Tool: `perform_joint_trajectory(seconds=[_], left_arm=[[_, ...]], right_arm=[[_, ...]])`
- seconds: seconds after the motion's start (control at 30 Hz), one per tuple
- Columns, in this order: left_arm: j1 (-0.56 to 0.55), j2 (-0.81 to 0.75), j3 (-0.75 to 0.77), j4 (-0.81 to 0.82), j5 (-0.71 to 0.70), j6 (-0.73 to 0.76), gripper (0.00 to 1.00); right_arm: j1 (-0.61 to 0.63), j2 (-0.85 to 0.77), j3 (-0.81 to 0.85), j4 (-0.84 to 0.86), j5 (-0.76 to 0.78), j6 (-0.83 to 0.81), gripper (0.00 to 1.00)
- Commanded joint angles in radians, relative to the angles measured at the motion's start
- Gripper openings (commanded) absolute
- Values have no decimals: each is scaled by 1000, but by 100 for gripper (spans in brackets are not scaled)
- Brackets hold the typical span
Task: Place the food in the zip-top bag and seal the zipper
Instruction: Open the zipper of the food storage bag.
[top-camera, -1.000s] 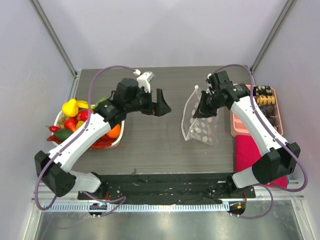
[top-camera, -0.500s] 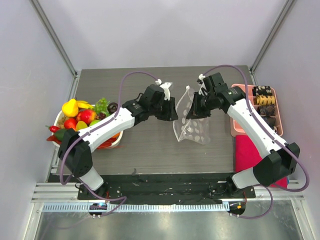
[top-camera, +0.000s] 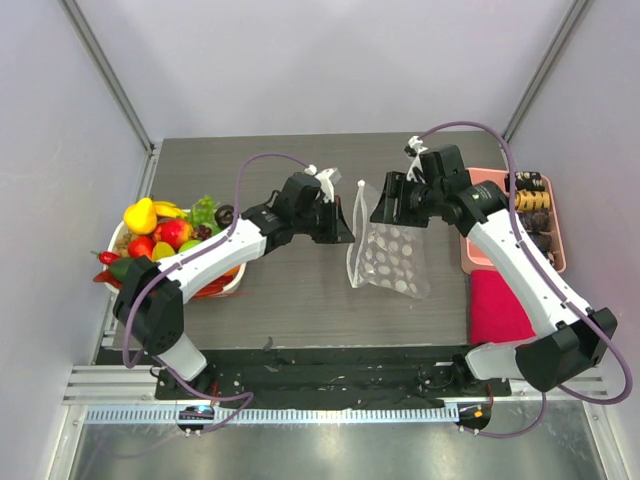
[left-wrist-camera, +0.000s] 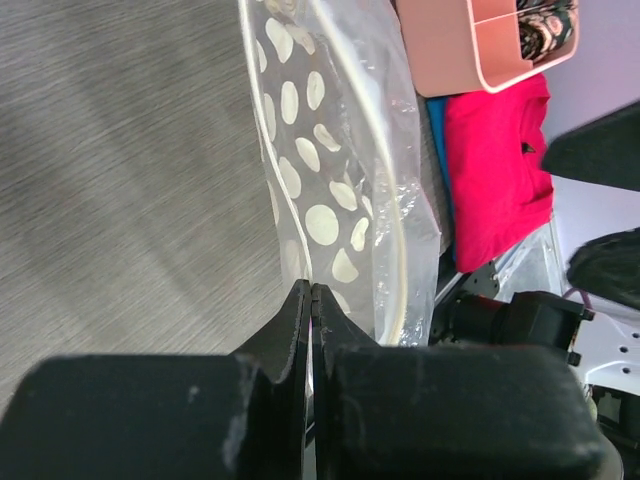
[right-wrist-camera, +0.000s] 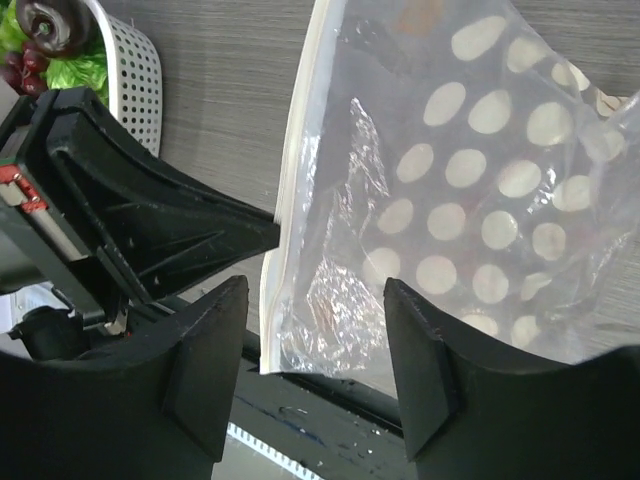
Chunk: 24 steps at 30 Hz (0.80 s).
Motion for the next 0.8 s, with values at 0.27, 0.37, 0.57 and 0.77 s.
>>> perform_joint_trajectory(seconds=[0.27, 0.37, 0.57, 0.77], left_arm=[[2, -78, -7, 76, 10, -36, 0], [0, -79, -3, 76, 10, -46, 0], [3, -102, -22, 71, 5, -61, 0], [43, -156, -85, 35, -7, -29, 0]], right_arm=[[78, 39, -13, 100, 72, 56, 61], [87, 59, -25, 98, 100, 74, 59], [92, 72, -25, 85, 170, 50, 31], [86, 39, -10, 45, 186, -2, 1]])
